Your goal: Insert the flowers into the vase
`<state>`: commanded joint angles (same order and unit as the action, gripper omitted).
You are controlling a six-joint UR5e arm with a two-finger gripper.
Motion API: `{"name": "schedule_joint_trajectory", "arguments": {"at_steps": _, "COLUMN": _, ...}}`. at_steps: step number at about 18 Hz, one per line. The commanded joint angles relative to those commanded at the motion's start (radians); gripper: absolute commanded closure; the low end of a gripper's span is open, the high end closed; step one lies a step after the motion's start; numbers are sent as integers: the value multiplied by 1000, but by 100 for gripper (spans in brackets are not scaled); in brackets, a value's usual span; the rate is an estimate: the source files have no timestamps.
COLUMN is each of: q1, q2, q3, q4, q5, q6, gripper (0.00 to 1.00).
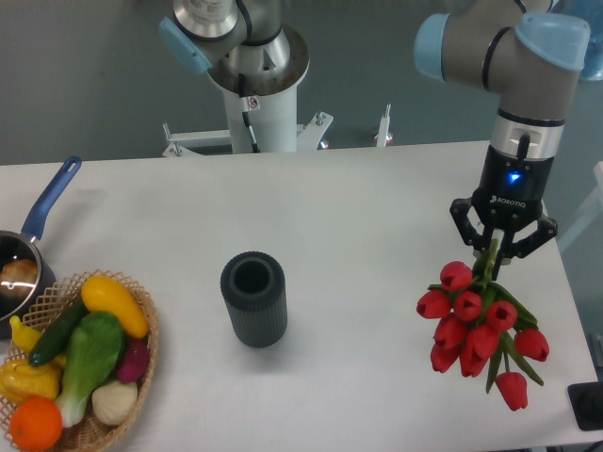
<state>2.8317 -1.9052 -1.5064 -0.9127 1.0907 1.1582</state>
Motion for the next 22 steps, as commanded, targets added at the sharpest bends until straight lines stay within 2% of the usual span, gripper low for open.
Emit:
{"name": "schedule_joint_trajectory", "arguments": {"at_steps": 3, "q1": -5, "q2": -2, "q3": 2, "q4": 2, "q5": 0, "q6": 0, "gripper": 79}}
{"name": "schedule_joint_trajectory", "arguments": {"at_steps": 6, "q1": 2, "q2": -2, "q3": -1, "q4": 3, "q5": -66, "q6": 0, "gripper": 79}}
{"name": "schedule_joint_trajectory", "arguments": {"at_steps": 10, "q1": -12, "q2": -11, "q3": -5, "q4": 61, "q5": -110, "q6": -6, "gripper": 79}}
{"name": "schedule_joint_trajectory", "arguments": {"at_steps": 14, "q1": -12, "q2": -15, "q3": -6, "q4": 74, "q5": -277, "q6": -6, "gripper": 79}}
{"name": "schedule_joint_trajectory", "arguments": {"at_steps": 18, "q1": -20, "q2": -3, "q3": -12, "q4": 74, "q5": -353, "q6": -17, "gripper": 79}}
{"name": "schedule_joint_trajectory", "arguments": {"at_steps": 22, "q1": -29, "q2": 23, "q3": -34, "q4": 74, "q5": -484, "q6": -24, "gripper": 79}}
